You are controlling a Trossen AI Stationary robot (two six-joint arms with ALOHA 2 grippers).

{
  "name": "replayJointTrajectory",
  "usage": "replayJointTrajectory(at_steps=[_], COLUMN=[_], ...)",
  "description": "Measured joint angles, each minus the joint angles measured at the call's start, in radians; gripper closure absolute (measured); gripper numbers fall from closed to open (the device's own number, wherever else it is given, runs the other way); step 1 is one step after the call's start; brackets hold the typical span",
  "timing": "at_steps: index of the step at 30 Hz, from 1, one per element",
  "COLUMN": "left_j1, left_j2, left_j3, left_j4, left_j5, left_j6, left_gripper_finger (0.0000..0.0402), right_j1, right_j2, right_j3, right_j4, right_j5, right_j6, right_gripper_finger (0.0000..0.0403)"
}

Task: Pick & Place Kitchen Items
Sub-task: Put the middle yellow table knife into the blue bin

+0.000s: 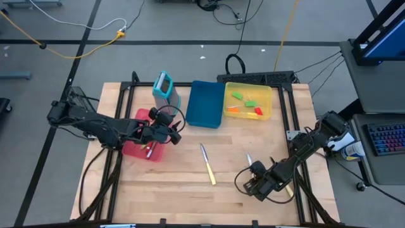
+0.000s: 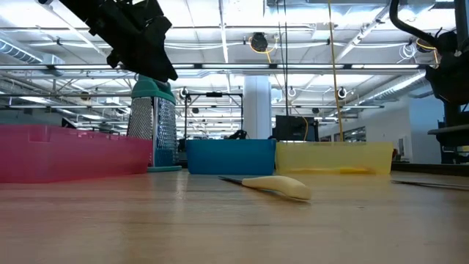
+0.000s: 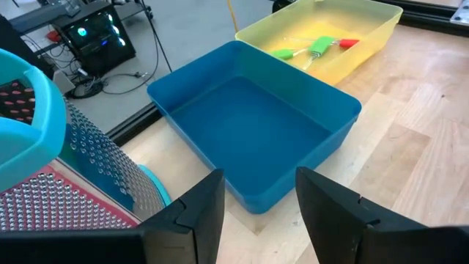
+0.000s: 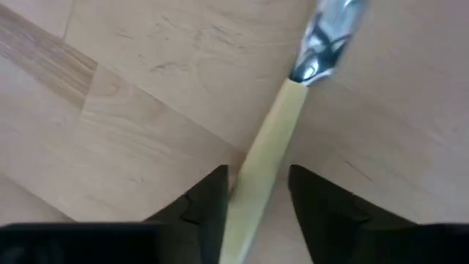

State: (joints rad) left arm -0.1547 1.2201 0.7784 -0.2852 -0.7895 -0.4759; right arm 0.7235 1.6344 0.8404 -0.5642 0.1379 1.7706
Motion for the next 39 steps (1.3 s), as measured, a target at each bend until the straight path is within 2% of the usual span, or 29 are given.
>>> replayJointTrajectory(at_steps=[5,8,16,19,21,24,33,39], left_j1=[0.000,0.000,0.000,0.000,0.000,0.000,-0.009,-0.038], left_j2=[0.000,0.000,0.000,0.000,0.000,0.000,0.000,0.000], left_j3=[0.000,0.000,0.000,0.000,0.000,0.000,0.000,0.000], left_j4=[0.000,0.000,0.000,0.000,0.000,0.000,0.000,-0.001], left_j5=[0.005,0.005,0.007,0.034,0.058,0.080,0.166,0.197], left_j6=[0.000,0.000,-0.004,-0.004,-0.004,-0.008,-0.049,-0.056], left_gripper_finger=[0.0231,0.0231,0.0231,0.0231,0.0231,0.0231,0.0231,0.0231], right_j1=[-0.001,-0.001,-0.008,-0.027,-0.042,-0.089,-0.324,-0.466], right_j2=[0.001,0.002,-0.072,-0.121,-0.152,-0.179,-0.182,-0.183], right_j3=[-0.025,-0.025,-0.027,-0.035,-0.030,-0.029,-0.029,-0.029], right_j4=[-0.022,-0.027,0.006,-0.018,0.026,0.101,0.436,0.781], right_j5=[0.000,0.009,0.066,0.203,0.281,0.311,0.338,0.334], right_j6=[-0.038,-0.083,-0.213,-0.270,-0.321,-0.480,-0.982,-1.375], right_gripper_finger=[0.0327,0.0356,0.0356,0.0352,0.0352,0.0352,0.0351,0.0351])
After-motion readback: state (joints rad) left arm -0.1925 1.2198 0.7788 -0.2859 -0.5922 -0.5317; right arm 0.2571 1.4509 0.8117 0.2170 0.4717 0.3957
